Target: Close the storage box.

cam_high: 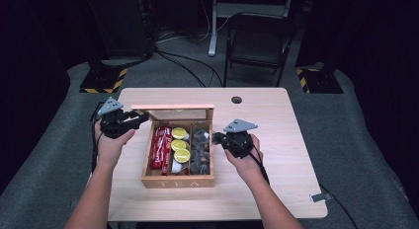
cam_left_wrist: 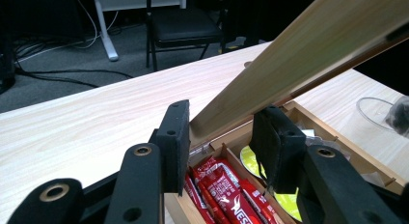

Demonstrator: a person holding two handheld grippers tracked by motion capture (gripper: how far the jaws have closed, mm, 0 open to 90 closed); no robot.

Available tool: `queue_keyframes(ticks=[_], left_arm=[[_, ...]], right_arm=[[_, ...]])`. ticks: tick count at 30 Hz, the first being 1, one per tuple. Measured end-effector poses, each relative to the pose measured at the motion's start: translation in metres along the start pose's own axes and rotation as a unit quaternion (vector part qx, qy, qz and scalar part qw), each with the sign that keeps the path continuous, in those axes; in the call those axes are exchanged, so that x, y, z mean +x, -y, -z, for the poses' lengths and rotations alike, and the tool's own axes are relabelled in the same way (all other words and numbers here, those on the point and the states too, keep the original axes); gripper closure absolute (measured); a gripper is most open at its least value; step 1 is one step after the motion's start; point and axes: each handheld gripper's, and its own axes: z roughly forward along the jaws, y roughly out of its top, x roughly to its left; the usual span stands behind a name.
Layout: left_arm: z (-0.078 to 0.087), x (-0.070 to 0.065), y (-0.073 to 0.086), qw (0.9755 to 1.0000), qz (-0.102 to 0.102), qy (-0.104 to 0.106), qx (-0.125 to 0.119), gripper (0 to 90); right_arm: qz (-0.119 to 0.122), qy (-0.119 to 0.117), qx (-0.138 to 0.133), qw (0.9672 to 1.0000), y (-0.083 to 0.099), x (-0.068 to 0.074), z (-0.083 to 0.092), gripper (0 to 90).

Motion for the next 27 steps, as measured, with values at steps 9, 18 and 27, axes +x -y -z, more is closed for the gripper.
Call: queue_keyframes(ticks=[9,18,27], left_arm=[[0.000,0.000,0.000,1.0000,0.000,-0.001,0.000,58.3],[-0.001,0.000,0.001,1.0000,0.000,-0.002,-0.001,58.3],[-0.001,0.000,0.001,1.0000,-0.001,-0.001,0.000,58.3]], right_arm=[[-0.007,0.027,0.004,0.9996,0.005,-0.018,0.007,88.9],[-0.022,0.048,0.015,0.9985,0.015,-0.034,0.009,88.8],[-0.033,0.057,0.027,0.9975,0.022,-0.040,0.005,88.2]])
